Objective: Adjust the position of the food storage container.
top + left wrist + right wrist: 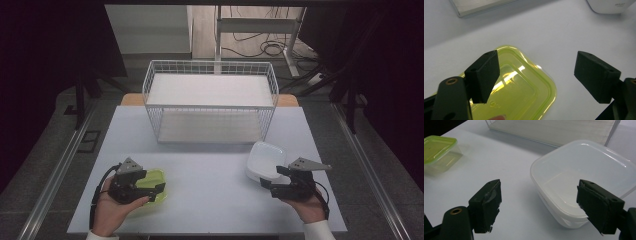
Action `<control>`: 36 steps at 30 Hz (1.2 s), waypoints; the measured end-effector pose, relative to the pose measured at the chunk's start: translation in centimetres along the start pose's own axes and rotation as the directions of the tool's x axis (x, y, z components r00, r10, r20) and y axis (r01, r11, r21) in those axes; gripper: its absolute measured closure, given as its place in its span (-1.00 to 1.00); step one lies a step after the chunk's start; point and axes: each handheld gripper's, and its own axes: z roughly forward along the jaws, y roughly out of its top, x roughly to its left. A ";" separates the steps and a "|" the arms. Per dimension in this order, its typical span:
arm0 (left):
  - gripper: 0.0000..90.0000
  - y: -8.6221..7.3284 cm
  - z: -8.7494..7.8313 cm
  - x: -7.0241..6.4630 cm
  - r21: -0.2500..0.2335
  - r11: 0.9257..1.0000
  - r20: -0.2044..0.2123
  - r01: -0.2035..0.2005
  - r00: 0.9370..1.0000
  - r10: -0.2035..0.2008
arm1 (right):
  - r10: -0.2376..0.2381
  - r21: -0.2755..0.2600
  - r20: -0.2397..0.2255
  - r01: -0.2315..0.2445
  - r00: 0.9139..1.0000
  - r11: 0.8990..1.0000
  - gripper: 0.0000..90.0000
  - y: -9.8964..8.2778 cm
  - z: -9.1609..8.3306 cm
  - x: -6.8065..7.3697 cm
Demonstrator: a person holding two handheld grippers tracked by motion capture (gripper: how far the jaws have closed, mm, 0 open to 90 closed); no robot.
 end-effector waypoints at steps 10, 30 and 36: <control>-0.56 0.0 -0.1 0.2 -0.003 1.000 -0.005 0.009 1.000 -0.009 | -0.009 0.007 0.023 0.009 1.000 1.000 -0.55 0.0 -0.2 -0.3; -0.53 -0.6 -2.3 1.9 -0.012 0.997 -0.060 0.073 0.996 -0.074 | -0.008 -0.010 0.057 0.009 0.998 1.000 -0.55 -0.1 -1.1 -0.3; -0.40 -1.2 -3.7 3.5 -0.001 0.994 -0.083 0.109 0.991 -0.108 | -0.020 0.001 0.055 0.020 0.998 1.000 -0.55 -0.1 -0.8 -0.1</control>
